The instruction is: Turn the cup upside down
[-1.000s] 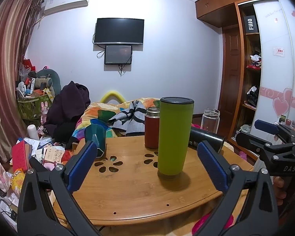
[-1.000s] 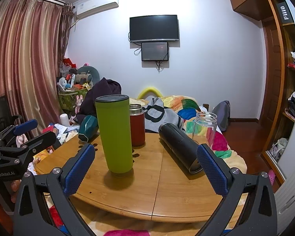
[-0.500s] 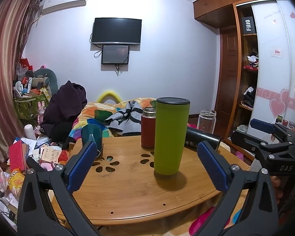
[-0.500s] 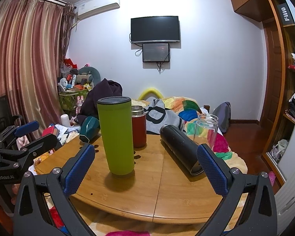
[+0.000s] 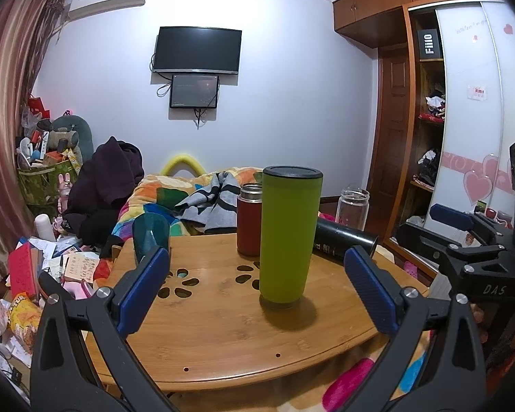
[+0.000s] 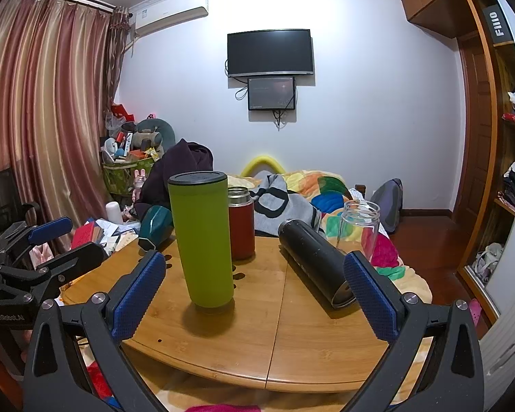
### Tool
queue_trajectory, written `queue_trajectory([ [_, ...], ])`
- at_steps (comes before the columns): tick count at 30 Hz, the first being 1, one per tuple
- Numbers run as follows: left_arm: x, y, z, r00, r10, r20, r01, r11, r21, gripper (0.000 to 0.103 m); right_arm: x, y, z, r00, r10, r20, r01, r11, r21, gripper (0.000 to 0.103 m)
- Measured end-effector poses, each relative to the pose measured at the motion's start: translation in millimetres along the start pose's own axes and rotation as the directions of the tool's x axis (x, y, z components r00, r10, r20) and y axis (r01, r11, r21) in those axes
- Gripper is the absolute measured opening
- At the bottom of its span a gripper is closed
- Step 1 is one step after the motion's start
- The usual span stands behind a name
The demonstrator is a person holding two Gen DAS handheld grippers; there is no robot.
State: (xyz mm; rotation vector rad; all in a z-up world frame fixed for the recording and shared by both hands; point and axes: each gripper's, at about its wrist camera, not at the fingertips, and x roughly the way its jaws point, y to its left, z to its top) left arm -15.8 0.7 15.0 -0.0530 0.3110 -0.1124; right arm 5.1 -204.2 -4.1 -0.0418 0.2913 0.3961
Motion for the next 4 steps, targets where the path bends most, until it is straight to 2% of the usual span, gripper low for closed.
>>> queue_trajectory([
  [4, -2.8, 0.0, 1.3, 1.0, -0.003, 0.012, 0.003, 1.0, -0.008, 0.103, -0.1, -0.4, 0.4, 1.0, 0.001, 0.001, -0.001, 1.0, 0.001, 0.103],
])
